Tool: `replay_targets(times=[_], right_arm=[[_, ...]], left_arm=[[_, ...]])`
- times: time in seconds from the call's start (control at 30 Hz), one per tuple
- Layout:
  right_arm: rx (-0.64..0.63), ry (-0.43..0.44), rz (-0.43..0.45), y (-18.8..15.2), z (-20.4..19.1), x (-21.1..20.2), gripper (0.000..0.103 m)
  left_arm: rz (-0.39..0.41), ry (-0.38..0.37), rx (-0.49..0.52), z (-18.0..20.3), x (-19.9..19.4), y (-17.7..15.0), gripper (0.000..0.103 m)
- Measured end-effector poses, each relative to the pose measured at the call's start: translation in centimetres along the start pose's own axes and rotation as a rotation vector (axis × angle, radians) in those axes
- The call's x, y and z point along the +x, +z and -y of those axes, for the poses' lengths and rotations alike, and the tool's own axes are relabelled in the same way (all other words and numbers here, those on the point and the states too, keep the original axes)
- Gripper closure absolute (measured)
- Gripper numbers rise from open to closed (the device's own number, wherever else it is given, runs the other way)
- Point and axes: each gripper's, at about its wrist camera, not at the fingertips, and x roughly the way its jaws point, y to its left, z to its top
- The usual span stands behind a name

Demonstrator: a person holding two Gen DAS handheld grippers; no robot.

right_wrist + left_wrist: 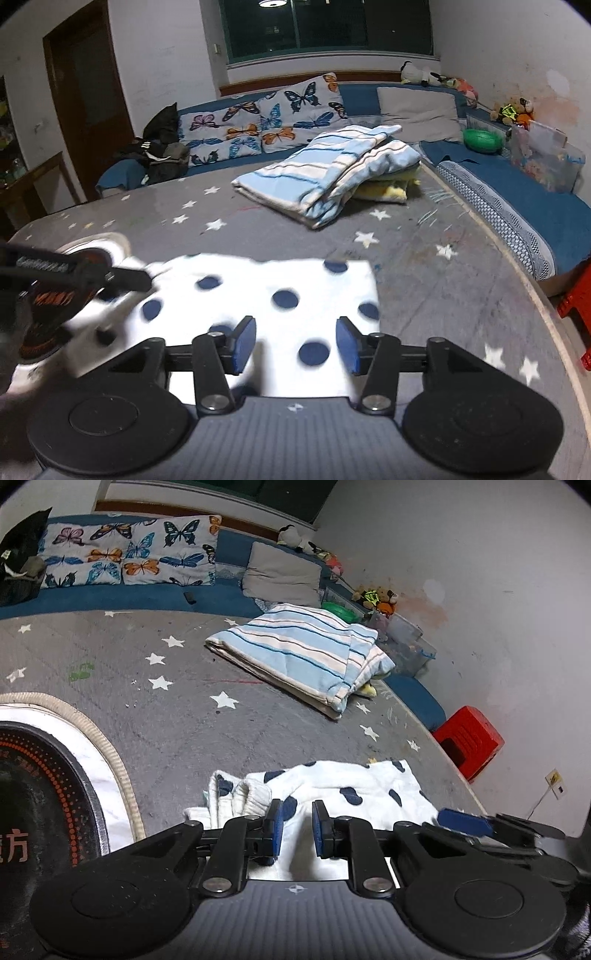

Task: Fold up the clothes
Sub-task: 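Lower the folded trousers onto the table with both grippers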

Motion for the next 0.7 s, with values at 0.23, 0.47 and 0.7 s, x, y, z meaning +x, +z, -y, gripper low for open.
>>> replay_targets(times=[0.23,0.47,0.7], right_arm=[[-0.026,-0.009,-0.004,-3.4,-0.9,-2.8,0.053],[-0.034,-0.043,-0.019,-6.1,-1.0,-4.5,0.053],[-0.037,-0.051,0.034,-6.8,-2.1,-6.5,0.025]], left_arm=[[-0.006,0.007,0.051,0.6,-0.4,-0.9,0.082],[-0.009,0.013,0.047,0.5,-0.5,-1.0,0.081],[0.008,-0.003,0.088,1.6,-2.5,-2.5,0.056]])
